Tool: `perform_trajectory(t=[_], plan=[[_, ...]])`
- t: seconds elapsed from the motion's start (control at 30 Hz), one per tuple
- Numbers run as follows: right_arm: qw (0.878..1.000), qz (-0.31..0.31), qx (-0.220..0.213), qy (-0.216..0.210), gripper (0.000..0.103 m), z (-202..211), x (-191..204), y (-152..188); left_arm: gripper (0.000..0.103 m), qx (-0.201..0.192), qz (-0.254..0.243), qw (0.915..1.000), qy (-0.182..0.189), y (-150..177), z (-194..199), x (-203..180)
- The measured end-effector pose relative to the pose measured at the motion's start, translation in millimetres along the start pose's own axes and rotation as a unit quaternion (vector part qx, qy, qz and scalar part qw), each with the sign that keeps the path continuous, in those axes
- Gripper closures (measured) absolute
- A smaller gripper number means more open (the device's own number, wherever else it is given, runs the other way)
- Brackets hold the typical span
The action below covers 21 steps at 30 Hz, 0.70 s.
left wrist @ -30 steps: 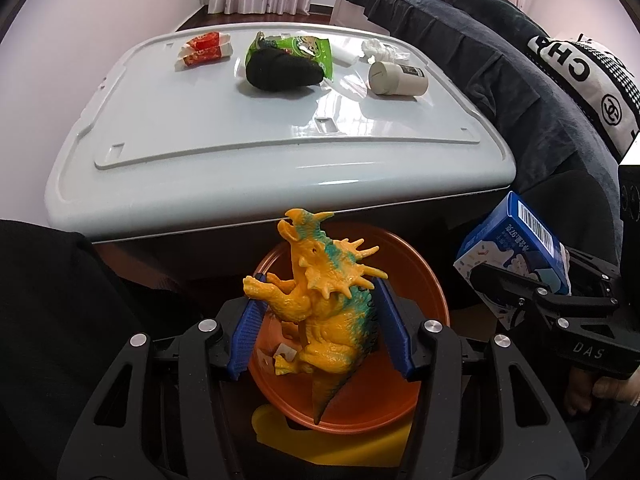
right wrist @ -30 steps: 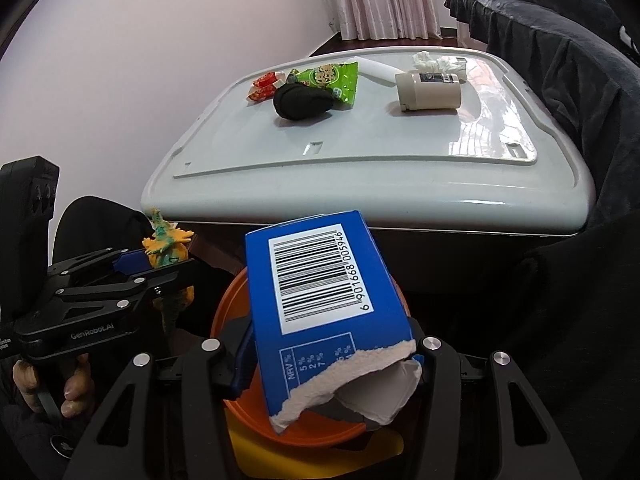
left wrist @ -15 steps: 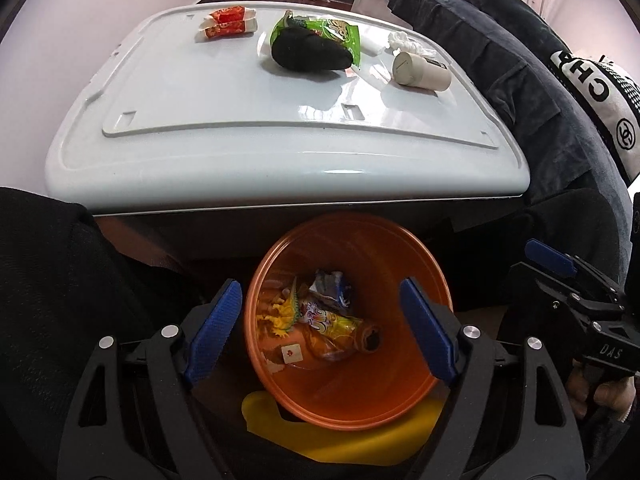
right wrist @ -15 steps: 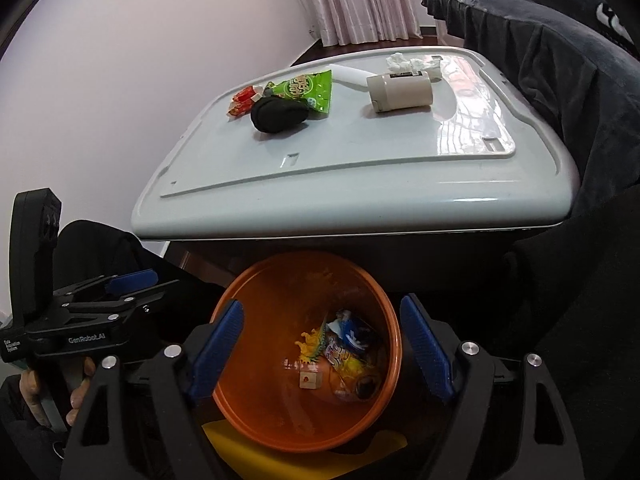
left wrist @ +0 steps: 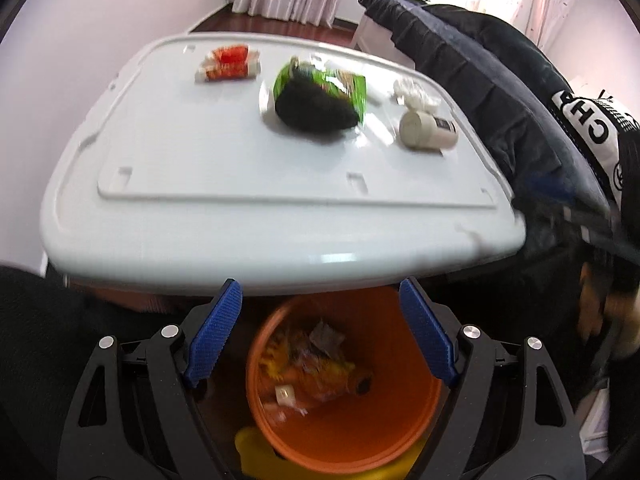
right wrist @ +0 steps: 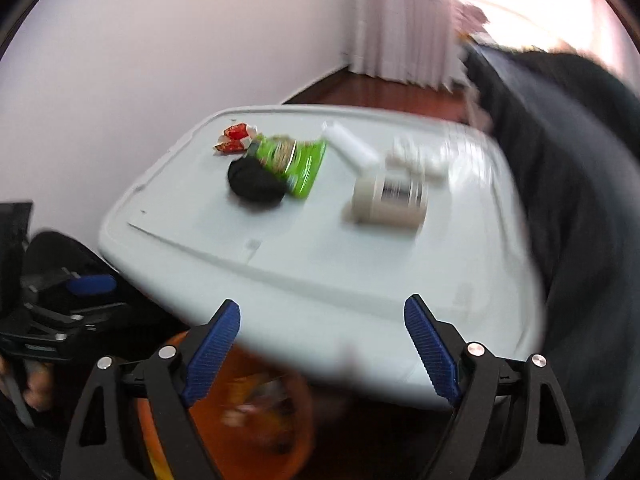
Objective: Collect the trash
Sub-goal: 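Grasp the white cup with the right tool while the left tool grasps the black sock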
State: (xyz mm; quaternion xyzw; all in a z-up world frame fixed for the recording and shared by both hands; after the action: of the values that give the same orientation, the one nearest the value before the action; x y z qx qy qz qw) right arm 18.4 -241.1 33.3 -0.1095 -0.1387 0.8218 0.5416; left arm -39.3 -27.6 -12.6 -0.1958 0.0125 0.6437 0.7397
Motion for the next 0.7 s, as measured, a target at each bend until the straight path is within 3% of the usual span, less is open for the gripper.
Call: perform_trajectory(t=[0.13,0.33,0.63,0.7], plan=[[0.992,0.111,0.053,0.029,0.018,-26,-23,-45,0.024,-0.001,-0.009,0.9999,-0.006,-12,-12,-2],[0.96,0.24,0.137,0.052,0.018,-85,-32,-75,0.024,0.021,-0.011,0.9994,0.023,-12,-29,-2],[0.925,0.331,0.178,0.054,0.019,-141,-39,-100,0.024,0.026,-0.022,0.9984,0.046,-21,-38,-14],[0.917,0.347,0.192,0.052,0.029,-151,-35,-101,0.024,0.031,-0.026,0.9983,0.043,-22,-41,-16]])
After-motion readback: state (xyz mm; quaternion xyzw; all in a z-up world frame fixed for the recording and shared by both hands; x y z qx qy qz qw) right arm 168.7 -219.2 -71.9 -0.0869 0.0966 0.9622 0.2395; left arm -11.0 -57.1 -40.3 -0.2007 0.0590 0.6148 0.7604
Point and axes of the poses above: each gripper's, at about its wrist camera, not at the fingertips, and z roughly against the way its jaws point, x to its left, y to its underside, the point moved 3 cm from there along -z, roughly the way its jaws point, and after that the axes turned 15 degrees about x, right-handed, at the moved point
